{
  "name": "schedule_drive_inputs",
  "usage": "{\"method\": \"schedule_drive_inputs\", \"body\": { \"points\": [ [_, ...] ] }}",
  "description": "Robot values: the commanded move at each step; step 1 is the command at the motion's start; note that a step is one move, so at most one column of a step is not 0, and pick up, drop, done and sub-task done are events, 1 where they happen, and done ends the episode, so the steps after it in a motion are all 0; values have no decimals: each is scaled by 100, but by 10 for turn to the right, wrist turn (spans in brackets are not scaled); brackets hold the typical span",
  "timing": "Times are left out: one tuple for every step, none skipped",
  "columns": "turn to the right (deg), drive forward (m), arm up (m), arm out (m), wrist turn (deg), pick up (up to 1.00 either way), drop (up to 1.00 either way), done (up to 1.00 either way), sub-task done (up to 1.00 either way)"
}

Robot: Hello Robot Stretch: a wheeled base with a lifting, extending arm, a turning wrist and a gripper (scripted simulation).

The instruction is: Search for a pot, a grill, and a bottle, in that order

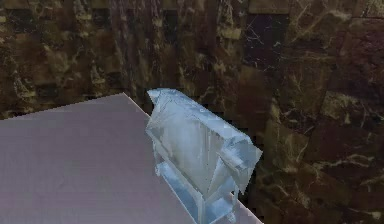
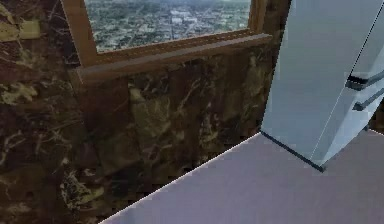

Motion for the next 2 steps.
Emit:
{"method": "schedule_drive_inputs", "body": {
  "points": [
    [-450,0,0,0,0,0,0,0,0],
    [-450,0,0,0,0,0,0,0,0]
  ]
}}
